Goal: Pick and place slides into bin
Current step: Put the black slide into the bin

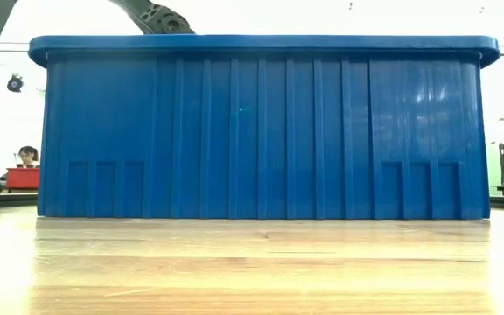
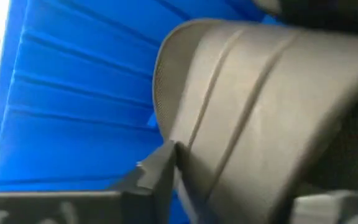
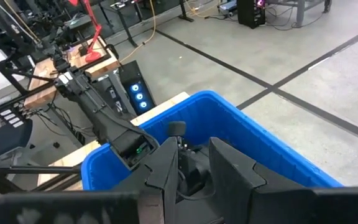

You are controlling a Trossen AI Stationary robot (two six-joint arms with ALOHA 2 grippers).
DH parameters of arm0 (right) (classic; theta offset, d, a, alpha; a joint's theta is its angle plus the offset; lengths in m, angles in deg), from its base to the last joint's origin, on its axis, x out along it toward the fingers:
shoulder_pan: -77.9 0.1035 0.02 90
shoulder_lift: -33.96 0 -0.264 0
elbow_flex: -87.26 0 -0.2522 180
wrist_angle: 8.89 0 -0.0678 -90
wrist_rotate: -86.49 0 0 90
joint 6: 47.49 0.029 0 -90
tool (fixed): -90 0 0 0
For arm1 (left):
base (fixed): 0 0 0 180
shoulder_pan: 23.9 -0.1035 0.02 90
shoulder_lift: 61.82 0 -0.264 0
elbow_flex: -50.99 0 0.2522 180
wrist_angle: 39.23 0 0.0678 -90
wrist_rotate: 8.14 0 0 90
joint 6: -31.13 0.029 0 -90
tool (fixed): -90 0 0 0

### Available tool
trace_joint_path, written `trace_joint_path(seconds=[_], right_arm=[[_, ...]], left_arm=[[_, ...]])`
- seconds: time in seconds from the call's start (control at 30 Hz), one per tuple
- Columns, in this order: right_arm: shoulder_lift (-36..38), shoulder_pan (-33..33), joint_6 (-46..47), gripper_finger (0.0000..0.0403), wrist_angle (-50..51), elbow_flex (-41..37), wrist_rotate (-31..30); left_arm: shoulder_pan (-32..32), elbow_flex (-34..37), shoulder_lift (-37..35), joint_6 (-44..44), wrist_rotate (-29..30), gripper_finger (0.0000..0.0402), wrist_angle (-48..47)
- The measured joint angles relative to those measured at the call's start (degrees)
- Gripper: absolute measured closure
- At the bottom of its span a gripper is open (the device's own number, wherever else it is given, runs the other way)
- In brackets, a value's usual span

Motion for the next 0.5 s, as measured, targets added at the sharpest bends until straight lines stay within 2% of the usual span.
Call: trace_joint_path(seconds=[0.3, 0.4, 0.5], right_arm=[[0.0, 0.0, 0.0, 0.0319, 0.0, 0.0, 0.2], [0.0, 0.0, 0.0, 0.0319, 0.0, 0.0, 1.2], [0.0, 0.0, 0.0, 0.0319, 0.0, 0.0, 1.5]], left_arm=[[-1.7, -2.7, -0.3, 6.4, -10.5, 0.0133, 0.0], [-1.6, -3.3, -1.2, 10.6, -14.1, 0.01, 0.2], [-1.4, -3.6, -2.2, 13.2, -16.8, 0.0084, 0.2]])
